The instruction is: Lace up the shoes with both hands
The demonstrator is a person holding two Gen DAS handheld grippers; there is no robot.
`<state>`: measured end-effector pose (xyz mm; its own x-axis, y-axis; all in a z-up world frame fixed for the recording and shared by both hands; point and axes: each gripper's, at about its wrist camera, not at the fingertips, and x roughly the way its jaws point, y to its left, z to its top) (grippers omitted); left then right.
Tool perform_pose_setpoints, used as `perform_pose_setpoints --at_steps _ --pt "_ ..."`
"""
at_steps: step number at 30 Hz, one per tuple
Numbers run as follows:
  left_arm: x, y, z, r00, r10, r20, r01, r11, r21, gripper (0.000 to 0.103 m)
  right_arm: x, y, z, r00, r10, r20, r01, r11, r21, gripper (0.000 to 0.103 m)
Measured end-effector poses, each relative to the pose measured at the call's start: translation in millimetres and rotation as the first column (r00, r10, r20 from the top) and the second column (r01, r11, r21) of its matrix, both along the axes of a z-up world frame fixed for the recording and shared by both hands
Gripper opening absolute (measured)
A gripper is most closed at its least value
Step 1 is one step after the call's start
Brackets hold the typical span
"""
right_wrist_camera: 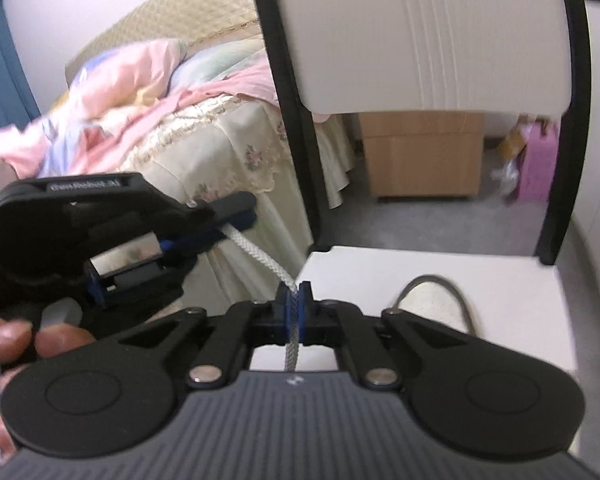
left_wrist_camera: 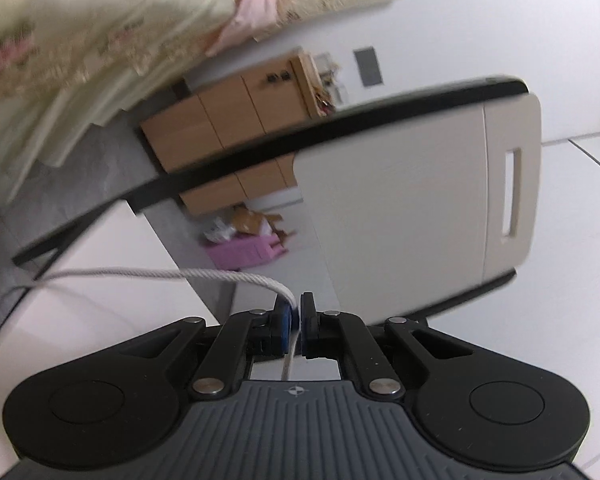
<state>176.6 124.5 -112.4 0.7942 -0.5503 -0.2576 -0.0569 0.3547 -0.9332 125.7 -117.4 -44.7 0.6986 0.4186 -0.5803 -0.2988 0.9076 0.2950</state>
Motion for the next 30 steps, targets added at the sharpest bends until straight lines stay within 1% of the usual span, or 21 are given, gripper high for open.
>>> perform_pose_setpoints --at_steps 2,4,7,9,10,13,15,16,17,19,21,22,25,26,27,28,29,30 --pt "1 -4 21 0.999 0.031 -0.017 -0.029 0.996 0.082 0.003 3 -4 0 1.000 0.011 -0.010 -0.010 1.000 0.022 0.004" --pt "0 -15 45 0.998 0.056 -0.027 -0.050 0.977 0.205 0.003 7 -11 -1 0.999 0.020 -0.038 -0.017 0.997 0.073 0.004" --pt "-3 -30 70 0.997 0.070 -0.021 -0.060 0.948 0.313 0.002 7 -17 -4 0.997 0.039 -0.061 -0.032 0.994 0.104 0.004" --pt "-5 -37 79 0.998 0.066 -0.007 -0.060 0.934 0.353 0.002 4 -24 -4 0.996 0.041 -0.076 -0.029 0.989 0.145 0.004" --pt "-6 -38 79 0.998 0.067 0.000 -0.062 0.934 0.351 0.002 2 -27 -4 0.996 0.041 -0.082 -0.028 0.987 0.158 0.004" --pt "-10 -36 73 0.997 0.072 0.018 -0.074 0.947 0.313 0.002 -1 -36 -3 0.997 0.036 -0.067 -0.027 0.992 0.126 0.004" --pt "-13 -35 69 0.997 0.076 0.030 -0.082 0.954 0.287 0.002 0 -42 -9 0.994 0.034 -0.099 -0.019 0.989 0.149 0.004" --pt "-15 -32 64 0.996 0.080 0.042 -0.088 0.963 0.256 0.002 0 -42 -13 0.993 0.036 -0.109 -0.019 0.989 0.148 0.004" --pt "-18 -28 58 0.995 0.085 0.057 -0.095 0.972 0.214 0.002 -2 -40 -15 0.993 0.040 -0.108 -0.026 0.992 0.125 0.004" --pt "-19 -19 48 0.994 0.092 0.060 -0.100 0.982 0.158 0.002 -6 -34 -20 0.994 0.052 -0.097 -0.047 0.997 0.057 0.004" --pt "-18 -11 39 0.994 0.092 0.055 -0.097 0.989 0.107 0.002 -9 -29 -26 0.990 0.062 -0.124 -0.056 0.997 0.050 0.004" --pt "-15 -7 38 0.995 0.086 0.055 -0.091 0.991 0.097 0.002 -11 -27 -29 0.988 0.066 -0.139 -0.059 0.997 0.051 0.004" --pt "-5 1 43 0.997 0.036 0.070 -0.047 0.987 0.157 0.002 -13 -13 -27 0.990 0.076 -0.120 -0.075 0.997 0.011 0.005" --pt "-3 4 44 0.997 0.024 0.070 -0.036 0.984 0.175 0.002 -12 -11 -24 0.992 0.072 -0.104 -0.071 0.997 0.006 0.008" --pt "-1 6 44 0.997 0.011 0.073 -0.024 0.984 0.174 0.002 -11 -9 -19 0.995 0.063 -0.084 -0.062 0.998 0.008 0.013" --pt "1 9 44 0.997 -0.003 0.078 -0.010 0.986 0.165 0.002 -11 -7 -14 0.996 0.059 -0.066 -0.058 0.998 0.018 0.023" --pt "3 12 44 0.996 -0.017 0.084 0.004 0.988 0.156 0.002 -11 -5 -9 0.997 0.066 -0.048 -0.065 0.997 0.035 0.048" --pt "4 13 45 0.996 -0.022 0.090 0.007 0.986 0.167 0.002 -12 -2 -4 0.996 0.085 -0.023 -0.083 0.995 0.053 0.060"
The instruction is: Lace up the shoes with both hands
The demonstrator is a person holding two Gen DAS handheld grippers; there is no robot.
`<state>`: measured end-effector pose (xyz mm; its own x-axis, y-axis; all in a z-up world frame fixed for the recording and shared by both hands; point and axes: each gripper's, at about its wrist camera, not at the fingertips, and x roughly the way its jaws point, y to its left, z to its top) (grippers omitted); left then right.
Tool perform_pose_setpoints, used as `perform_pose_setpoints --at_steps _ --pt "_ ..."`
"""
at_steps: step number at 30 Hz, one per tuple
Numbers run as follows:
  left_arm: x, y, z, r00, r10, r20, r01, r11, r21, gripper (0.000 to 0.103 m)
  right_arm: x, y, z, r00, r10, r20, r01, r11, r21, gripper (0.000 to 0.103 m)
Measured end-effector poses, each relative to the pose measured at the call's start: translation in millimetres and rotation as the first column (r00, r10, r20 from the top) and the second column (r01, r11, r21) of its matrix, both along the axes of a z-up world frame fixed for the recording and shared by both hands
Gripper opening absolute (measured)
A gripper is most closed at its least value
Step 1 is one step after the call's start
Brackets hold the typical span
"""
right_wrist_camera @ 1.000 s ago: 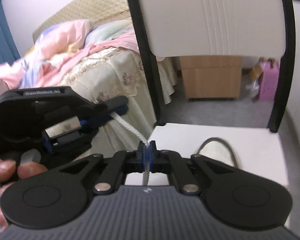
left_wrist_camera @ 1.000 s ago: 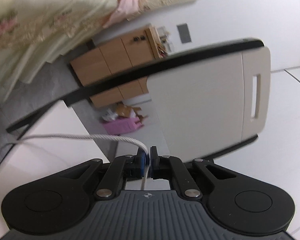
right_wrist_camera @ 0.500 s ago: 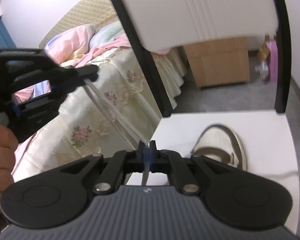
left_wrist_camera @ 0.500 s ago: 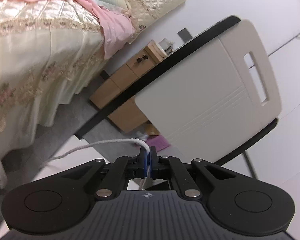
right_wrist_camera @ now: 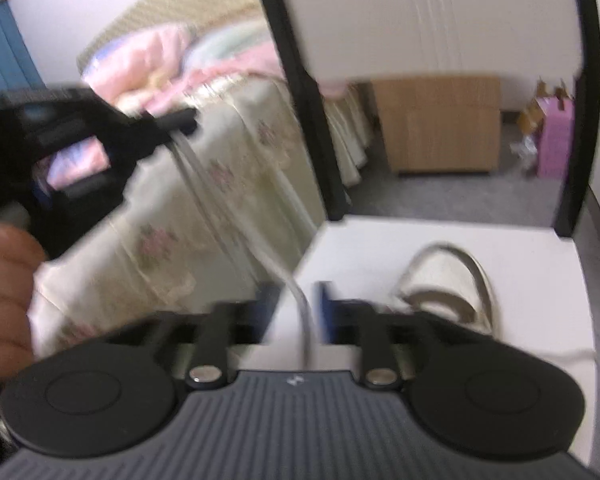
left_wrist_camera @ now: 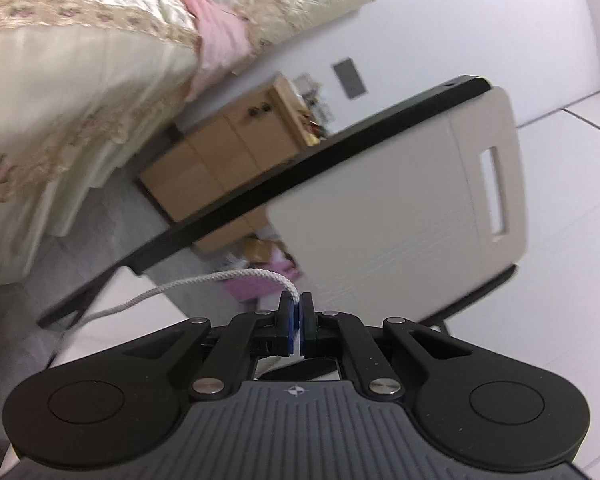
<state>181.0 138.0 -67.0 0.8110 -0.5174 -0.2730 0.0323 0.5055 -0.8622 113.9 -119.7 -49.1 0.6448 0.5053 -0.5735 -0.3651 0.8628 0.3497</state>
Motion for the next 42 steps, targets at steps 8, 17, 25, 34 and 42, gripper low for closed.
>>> perform_pose_setpoints --at_steps 8,17,25,34,42 --pt "4 -9 15 1.000 -0.029 0.007 0.027 0.978 0.205 0.002 0 43 25 0.971 0.082 0.223 -0.063 0.994 -0.093 0.057" --pt "7 -8 2 0.998 -0.047 -0.032 0.051 0.988 0.148 0.003 14 49 15 0.983 0.033 0.181 -0.033 0.999 0.000 0.004" --pt "-4 21 10 0.994 0.096 0.041 -0.099 0.993 0.063 0.002 2 53 8 0.990 0.107 0.097 -0.105 0.994 -0.017 0.003" --pt "-18 39 20 0.969 0.215 0.124 -0.213 0.977 -0.029 0.002 -14 63 -24 0.983 0.182 -0.024 -0.183 0.967 -0.179 0.004" --pt "-12 15 29 0.982 0.145 0.123 -0.163 0.975 0.153 0.002 -5 53 -14 0.989 0.143 0.044 -0.139 0.986 -0.093 0.049"
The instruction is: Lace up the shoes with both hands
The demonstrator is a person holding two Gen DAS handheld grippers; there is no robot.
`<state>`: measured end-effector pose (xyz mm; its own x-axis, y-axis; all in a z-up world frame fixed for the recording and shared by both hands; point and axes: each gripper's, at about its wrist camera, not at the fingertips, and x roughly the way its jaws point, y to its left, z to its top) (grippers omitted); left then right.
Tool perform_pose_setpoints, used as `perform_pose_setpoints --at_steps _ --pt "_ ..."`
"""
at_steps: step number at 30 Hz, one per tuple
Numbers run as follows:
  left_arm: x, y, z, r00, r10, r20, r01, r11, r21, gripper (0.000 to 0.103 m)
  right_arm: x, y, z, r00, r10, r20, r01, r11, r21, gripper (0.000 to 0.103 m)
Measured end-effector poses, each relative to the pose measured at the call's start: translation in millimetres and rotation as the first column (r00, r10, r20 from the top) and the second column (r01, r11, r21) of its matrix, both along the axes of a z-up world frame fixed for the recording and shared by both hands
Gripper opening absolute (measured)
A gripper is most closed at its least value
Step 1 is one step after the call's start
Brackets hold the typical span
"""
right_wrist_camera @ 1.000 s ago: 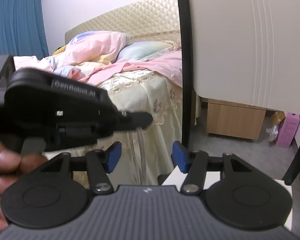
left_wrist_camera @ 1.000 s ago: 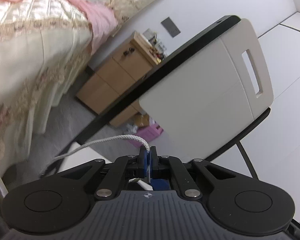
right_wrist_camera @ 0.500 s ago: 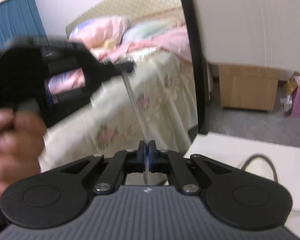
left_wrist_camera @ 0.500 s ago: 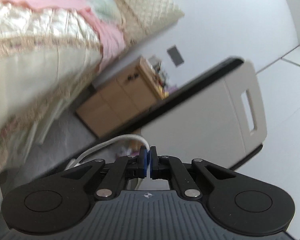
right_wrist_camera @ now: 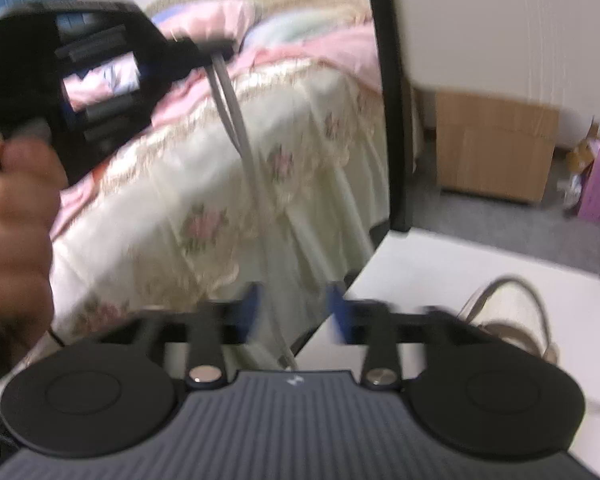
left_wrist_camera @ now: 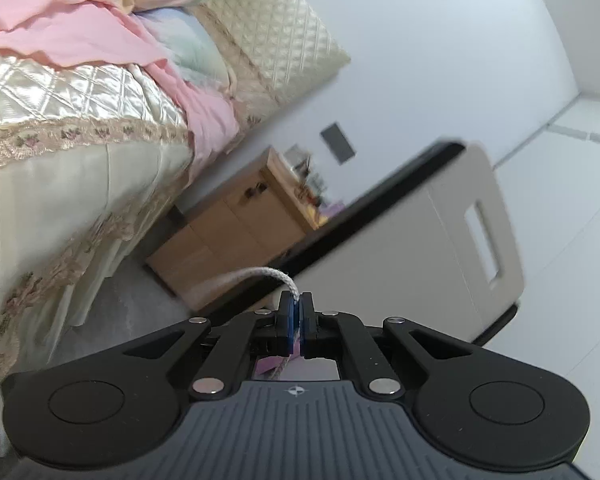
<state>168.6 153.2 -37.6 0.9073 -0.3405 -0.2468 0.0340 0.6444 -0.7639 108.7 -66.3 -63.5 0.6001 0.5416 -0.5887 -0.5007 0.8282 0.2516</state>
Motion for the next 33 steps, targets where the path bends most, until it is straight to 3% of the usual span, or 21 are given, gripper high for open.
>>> perform_pose_setpoints --at_steps 2,8,10,12,14,18,28,33 --pt "-1 -13 -1 1.000 -0.026 -0.011 0.026 0.998 0.061 0.002 3 0 2 1.000 -0.017 0.000 0.017 1.000 0.014 0.049" --pt "-5 -41 -4 0.989 -0.147 0.003 0.147 0.985 0.093 0.002 11 -5 14 0.994 -0.076 0.082 0.069 0.994 0.081 0.046" --pt "-5 -46 -5 0.985 -0.171 0.001 0.170 0.981 0.095 0.002 12 -10 17 0.990 -0.100 0.104 0.088 0.990 0.112 0.038" --pt "-5 -49 -7 0.983 -0.186 -0.002 0.185 0.978 0.095 0.002 13 -15 19 0.985 -0.126 0.116 0.108 0.983 0.148 0.013" --pt "-4 -48 -9 0.982 -0.187 -0.006 0.187 0.979 0.083 0.002 14 -18 20 0.985 -0.130 0.117 0.111 0.982 0.155 0.005" --pt "-5 -41 -9 0.988 -0.157 0.000 0.157 0.986 0.065 0.002 12 -14 20 0.992 -0.094 0.082 0.083 0.988 0.131 0.004" --pt "-18 -12 10 0.988 -0.041 0.148 0.038 0.999 0.028 0.002 6 3 -8 1.000 0.002 -0.024 -0.001 1.000 0.018 0.004" --pt "-17 -18 14 0.988 -0.040 0.146 0.026 0.995 0.095 0.002 8 3 -11 0.998 0.000 -0.058 0.004 0.998 0.062 0.008"
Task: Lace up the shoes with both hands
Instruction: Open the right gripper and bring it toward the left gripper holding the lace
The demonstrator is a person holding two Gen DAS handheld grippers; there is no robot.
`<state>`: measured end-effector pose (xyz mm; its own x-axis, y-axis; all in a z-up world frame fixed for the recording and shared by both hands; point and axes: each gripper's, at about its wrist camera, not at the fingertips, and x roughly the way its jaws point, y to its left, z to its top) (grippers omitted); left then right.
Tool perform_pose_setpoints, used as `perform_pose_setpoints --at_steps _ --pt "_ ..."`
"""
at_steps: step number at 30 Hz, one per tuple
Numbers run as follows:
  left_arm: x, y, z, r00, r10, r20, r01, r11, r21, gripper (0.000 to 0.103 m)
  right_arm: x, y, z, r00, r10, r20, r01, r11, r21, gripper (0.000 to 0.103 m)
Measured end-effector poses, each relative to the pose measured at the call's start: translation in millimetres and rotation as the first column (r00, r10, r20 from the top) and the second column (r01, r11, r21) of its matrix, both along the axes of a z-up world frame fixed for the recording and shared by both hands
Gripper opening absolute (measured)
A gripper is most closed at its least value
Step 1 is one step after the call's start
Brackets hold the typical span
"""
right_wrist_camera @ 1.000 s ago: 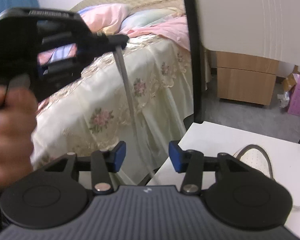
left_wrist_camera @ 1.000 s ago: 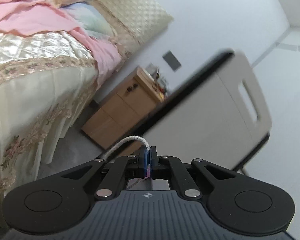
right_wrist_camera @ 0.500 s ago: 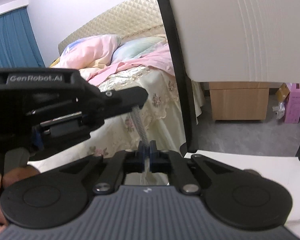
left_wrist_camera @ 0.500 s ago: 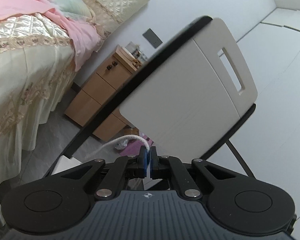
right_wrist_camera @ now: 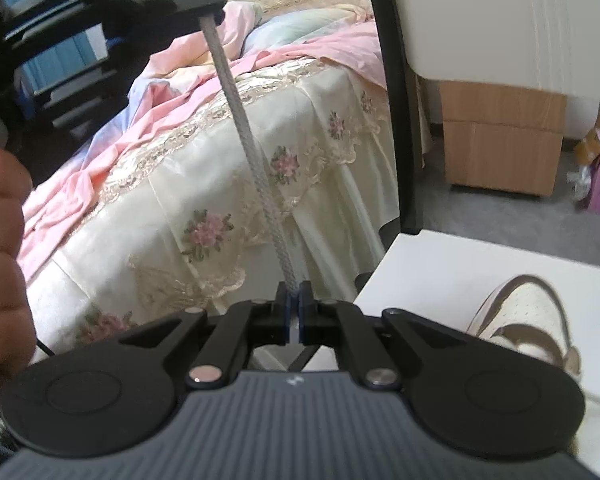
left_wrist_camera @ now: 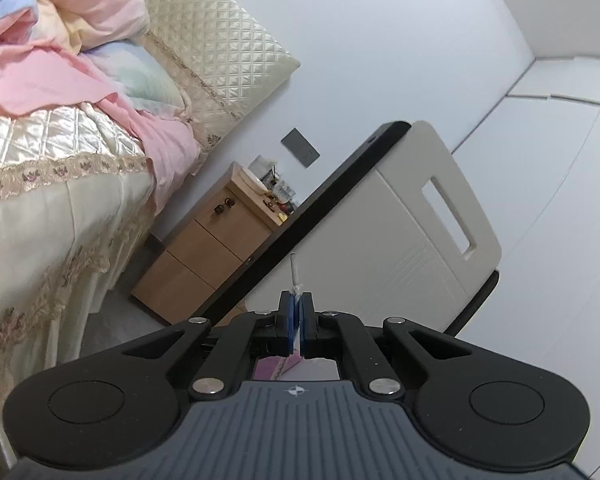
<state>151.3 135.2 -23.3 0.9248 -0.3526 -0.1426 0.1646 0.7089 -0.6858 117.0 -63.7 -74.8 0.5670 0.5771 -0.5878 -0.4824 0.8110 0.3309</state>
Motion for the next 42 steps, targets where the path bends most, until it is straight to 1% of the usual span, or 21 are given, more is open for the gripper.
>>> perform_pose_setpoints --at_steps 2,5,7,8,9,11,14,18,20,23,25,27,28,30,31,32,33,34,36,39,42 --pt "1 -4 2 1.000 0.021 0.004 -0.022 0.998 0.057 0.003 3 -2 1 1.000 -0.001 -0.002 0.002 1.000 0.026 0.009" --pt "4 -12 4 0.998 0.063 0.002 -0.063 0.983 0.173 0.003 6 -11 6 1.000 -0.005 -0.001 0.006 0.997 0.083 0.041" --pt "6 -17 5 0.997 0.076 -0.008 -0.072 0.972 0.222 0.003 8 -21 8 1.000 -0.018 -0.009 0.019 0.992 0.126 0.041" --pt "8 -20 5 0.996 0.090 -0.016 -0.083 0.963 0.257 0.003 9 -25 10 1.000 -0.025 -0.014 0.027 0.989 0.147 0.041" --pt "10 -26 4 0.994 0.110 -0.024 -0.097 0.945 0.311 0.003 10 -31 11 0.999 -0.036 -0.016 0.038 0.986 0.165 0.041" --pt "14 -38 4 0.990 0.141 -0.029 -0.115 0.897 0.427 0.003 14 -44 15 0.998 -0.059 -0.006 0.059 0.982 0.178 0.041" --pt "19 -64 1 0.992 0.127 -0.002 -0.103 0.814 0.571 0.003 27 -72 21 0.993 -0.119 -0.024 0.121 0.966 0.229 0.041" --pt "23 -104 -9 0.999 0.047 0.024 -0.050 0.703 0.710 0.003 45 -116 23 0.976 -0.192 -0.105 0.218 0.892 0.397 0.041" --pt "21 -124 -15 0.999 0.007 0.039 -0.035 0.637 0.770 0.003 51 -131 22 0.971 -0.200 -0.134 0.240 0.853 0.463 0.041" --pt "16 -148 -26 0.998 -0.055 0.040 -0.002 0.566 0.824 0.003 55 -147 18 0.969 -0.182 -0.167 0.245 0.785 0.569 0.041" --pt "13 -162 -33 0.995 -0.093 0.037 0.017 0.524 0.852 0.003 57 -151 17 0.971 -0.154 -0.183 0.235 0.750 0.618 0.041" --pt "10 -174 -39 0.992 -0.124 0.040 0.025 0.484 0.874 0.003 57 -151 17 0.973 -0.142 -0.184 0.228 0.743 0.629 0.041" --pt "9 -179 -42 0.989 -0.139 0.044 0.026 0.461 0.887 0.003 57 -150 18 0.974 -0.141 -0.179 0.223 0.753 0.619 0.041" --pt "5 -186 -48 0.985 -0.163 0.052 0.023 0.427 0.904 0.003 57 -148 21 0.976 -0.143 -0.167 0.216 0.764 0.607 0.040" --pt "4 -188 -49 0.984 -0.172 0.052 0.025 0.417 0.908 0.003 58 -148 21 0.976 -0.142 -0.167 0.216 0.762 0.610 0.038" --pt "3 -190 -51 0.982 -0.180 0.051 0.027 0.410 0.912 0.003 58 -148 20 0.975 -0.142 -0.168 0.216 0.759 0.614 0.029" --pt "2 -192 -52 0.981 -0.185 0.051 0.029 0.404 0.914 0.003 58 -148 19 0.975 -0.143 -0.172 0.220 0.757 0.615 0.012" --pt "2 -193 -53 0.981 -0.188 0.051 0.029 0.398 0.917 0.003 58 -148 18 0.973 -0.145 -0.178 0.225 0.756 0.614 0.007" --pt "2 -194 -55 0.980 -0.191 0.053 0.026 0.388 0.921 0.003 58 -148 15 0.970 -0.151 -0.192 0.239 0.751 0.616 0.005" --pt "0 -197 -56 0.978 -0.198 0.069 0.010 0.373 0.928 0.004 60 -151 11 0.963 -0.166 -0.212 0.265 0.727 0.633 0.003" --pt "-1 -199 -56 0.977 -0.205 0.054 0.025 0.364 0.931 0.006 61 -155 10 0.958 -0.181 -0.224 0.284 0.716 0.637 0.003"
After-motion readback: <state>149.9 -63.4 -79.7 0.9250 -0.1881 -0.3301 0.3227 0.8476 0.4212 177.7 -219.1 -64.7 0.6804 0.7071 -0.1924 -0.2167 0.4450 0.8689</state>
